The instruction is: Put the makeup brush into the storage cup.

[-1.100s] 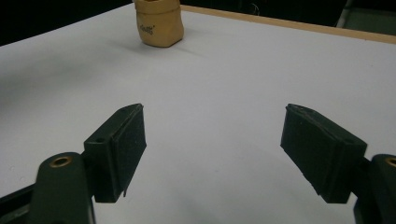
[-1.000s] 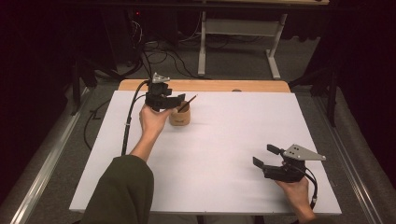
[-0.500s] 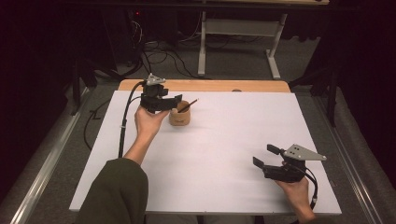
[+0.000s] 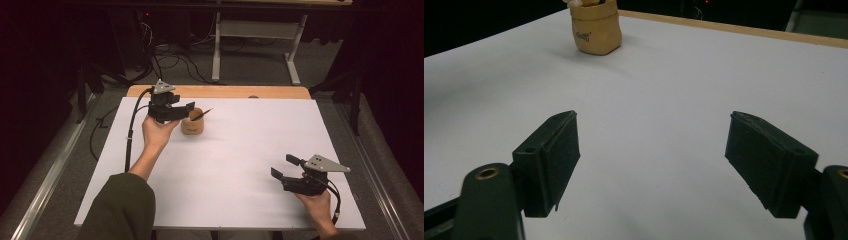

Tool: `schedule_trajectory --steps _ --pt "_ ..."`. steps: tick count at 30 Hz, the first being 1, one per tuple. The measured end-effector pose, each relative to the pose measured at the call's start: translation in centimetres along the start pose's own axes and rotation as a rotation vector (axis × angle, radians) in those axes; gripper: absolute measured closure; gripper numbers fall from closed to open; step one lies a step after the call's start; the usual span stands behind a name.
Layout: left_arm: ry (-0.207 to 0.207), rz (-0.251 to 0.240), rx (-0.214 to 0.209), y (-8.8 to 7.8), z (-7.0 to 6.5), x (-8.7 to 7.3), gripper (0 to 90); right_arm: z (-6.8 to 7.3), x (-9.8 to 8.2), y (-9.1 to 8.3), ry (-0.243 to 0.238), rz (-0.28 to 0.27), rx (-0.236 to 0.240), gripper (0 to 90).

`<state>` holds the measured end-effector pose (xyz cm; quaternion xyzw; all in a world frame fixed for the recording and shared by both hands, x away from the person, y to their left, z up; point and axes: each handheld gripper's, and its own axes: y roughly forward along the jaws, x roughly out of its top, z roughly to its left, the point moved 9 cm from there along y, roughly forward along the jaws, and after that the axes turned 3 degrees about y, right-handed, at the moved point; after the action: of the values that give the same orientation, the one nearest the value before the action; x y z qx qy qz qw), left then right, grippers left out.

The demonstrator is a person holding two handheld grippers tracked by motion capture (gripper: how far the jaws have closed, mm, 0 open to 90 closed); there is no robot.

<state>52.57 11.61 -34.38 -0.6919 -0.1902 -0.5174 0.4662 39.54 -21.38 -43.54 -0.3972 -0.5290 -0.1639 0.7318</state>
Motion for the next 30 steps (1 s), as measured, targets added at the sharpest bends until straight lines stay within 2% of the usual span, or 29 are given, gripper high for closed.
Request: schedule_trajectory --steps 12,30 --pt "-0.005 -0.001 -0.008 -0.4 0.0 0.0 36.4 0.0 0.0 0.0 0.0 -0.002 0.001 23.4" --pt "0.021 -0.013 -0.022 -1.8 -0.4 0.0 36.2 0.1 0.0 0.0 0.0 -0.002 0.001 23.4"
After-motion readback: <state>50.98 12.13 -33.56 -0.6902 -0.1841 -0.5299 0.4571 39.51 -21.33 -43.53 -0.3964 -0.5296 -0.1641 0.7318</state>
